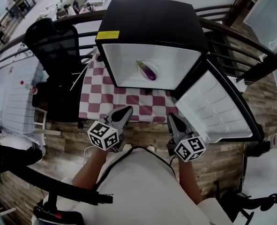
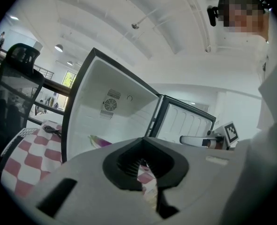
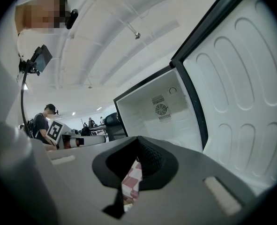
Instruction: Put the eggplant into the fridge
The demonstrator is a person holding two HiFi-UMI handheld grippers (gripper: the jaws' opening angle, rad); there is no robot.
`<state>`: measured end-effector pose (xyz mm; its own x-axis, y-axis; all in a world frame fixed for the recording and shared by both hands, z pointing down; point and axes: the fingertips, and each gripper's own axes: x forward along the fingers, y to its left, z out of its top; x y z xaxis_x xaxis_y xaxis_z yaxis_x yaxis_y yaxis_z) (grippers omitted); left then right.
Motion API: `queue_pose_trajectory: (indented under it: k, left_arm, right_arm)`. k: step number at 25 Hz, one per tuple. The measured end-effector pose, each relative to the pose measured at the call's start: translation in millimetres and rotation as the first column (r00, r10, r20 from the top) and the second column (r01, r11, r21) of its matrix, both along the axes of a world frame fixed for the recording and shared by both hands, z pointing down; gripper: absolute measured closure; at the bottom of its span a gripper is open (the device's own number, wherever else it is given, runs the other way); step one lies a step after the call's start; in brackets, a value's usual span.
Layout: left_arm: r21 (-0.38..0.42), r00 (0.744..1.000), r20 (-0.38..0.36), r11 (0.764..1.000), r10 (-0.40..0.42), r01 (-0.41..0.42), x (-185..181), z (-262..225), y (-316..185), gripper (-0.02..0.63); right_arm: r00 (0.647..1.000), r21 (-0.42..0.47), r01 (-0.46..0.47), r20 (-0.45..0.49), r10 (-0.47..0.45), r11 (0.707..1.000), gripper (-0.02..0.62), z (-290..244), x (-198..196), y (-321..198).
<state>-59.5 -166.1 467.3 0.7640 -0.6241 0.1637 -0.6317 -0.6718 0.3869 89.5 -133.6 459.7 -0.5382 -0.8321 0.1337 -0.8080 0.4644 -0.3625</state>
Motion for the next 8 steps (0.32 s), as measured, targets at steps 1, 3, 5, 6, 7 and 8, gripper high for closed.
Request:
queue_pose_trajectory:
  k: [1,3,5,6,7,8]
  left_arm:
    - [-0.001,1.000,0.002,1.000,0.007,-0.007,0,0,0,0.600]
    - [-0.005,1.000,0.006,1.000,0.014,-0.014,-1,1,-1,0.600]
    - [-0.005,1.000,0.006,1.000,0.007,-0.007,-6,1,-4,0.600]
    - [-0.006,1.000,0.002,1.000,0.002,-0.002,-8,1,-7,0.600]
    - [-0.008,1.000,-0.003,1.000,-0.003,0.003,-10,1,-8,0.600]
    - [-0.010,1.000,-0.007,1.000,-0.009,0.009,-13,2,-10,0.600]
  right_arm:
    - [1.000,0.001,-0.002,0.000,0.002,1.000,0.589,0,-1,0]
    - [1.000,0.003,-0.003,-0.004,0.003,1.000,0.589,1,-3,0]
    - [1.000,0.008,-0.003,-0.006,0.003,1.000,0.589,2,-7,-3]
    - [1.000,0.010,-0.004,-0.005,0.005,1.000,0.589,2,-8,-5]
    - [1.000,0.011,-0.006,-0.004,0.006,1.000,0.589,3,-10,-6]
    - [1.000,0.012,-0.008,-0.003,0.008,1.000,0.589,4,-12,-8]
